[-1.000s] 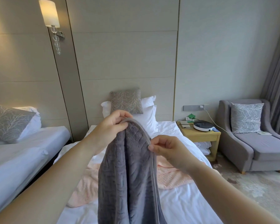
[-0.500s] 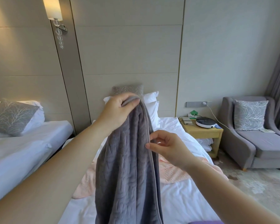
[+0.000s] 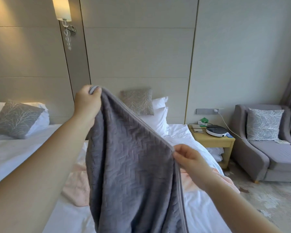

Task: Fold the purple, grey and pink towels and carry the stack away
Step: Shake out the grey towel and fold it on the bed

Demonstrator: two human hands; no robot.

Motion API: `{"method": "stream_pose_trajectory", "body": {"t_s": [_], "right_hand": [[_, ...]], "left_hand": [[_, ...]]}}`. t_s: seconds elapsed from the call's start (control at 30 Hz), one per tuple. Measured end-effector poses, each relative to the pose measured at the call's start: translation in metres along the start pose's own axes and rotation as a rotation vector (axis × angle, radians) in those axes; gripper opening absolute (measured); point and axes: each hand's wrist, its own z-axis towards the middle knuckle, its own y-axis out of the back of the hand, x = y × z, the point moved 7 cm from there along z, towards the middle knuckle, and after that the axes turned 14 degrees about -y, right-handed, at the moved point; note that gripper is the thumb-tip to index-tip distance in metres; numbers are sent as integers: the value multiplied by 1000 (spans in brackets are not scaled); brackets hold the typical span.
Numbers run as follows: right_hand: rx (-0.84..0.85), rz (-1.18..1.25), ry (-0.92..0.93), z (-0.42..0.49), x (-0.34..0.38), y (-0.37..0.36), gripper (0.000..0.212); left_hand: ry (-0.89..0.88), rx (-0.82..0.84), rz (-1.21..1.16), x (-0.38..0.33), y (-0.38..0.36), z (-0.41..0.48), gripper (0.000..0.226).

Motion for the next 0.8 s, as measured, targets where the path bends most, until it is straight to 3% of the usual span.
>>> {"method": "stream_pose_trajectory", "body": {"t_s": [0.13,0.2,0.23,0.3,0.33,0.4,0.43,0.5,0.6,0.8], "right_hand": [[120,82,10,4,34,-4,32],[132,-16,47,6,48,-12,33],[140,-58,60,8,54,-17,32],[178,-122,77,9,66,-25,28],[200,-147,85,9,70,-28,27],[223,-189,97,8,74,-29,24],[217,-202,96,8,73,-27,23],[196,-194,89,6,68,-19,18],[190,-188,74,1,53,-8,8],[186,-222,-1,-2,10,4,10]], "left_hand": [[154,162,59,30,-5,-23,26],[75,426,-10,18,-33,-51,11],[36,614,-88,6,-51,-72,15],[-2,941,-254,-16,-81,-116,50],[-20,1029,-286,-20,-92,-130,54],[-44,1131,-316,-25,-106,-147,29],[-52,1144,-299,-27,-107,-147,13],[-75,1101,-262,-25,-108,-139,28],[-130,936,-248,-28,-102,-115,22],[-195,593,-178,-33,-80,-61,10]]}}
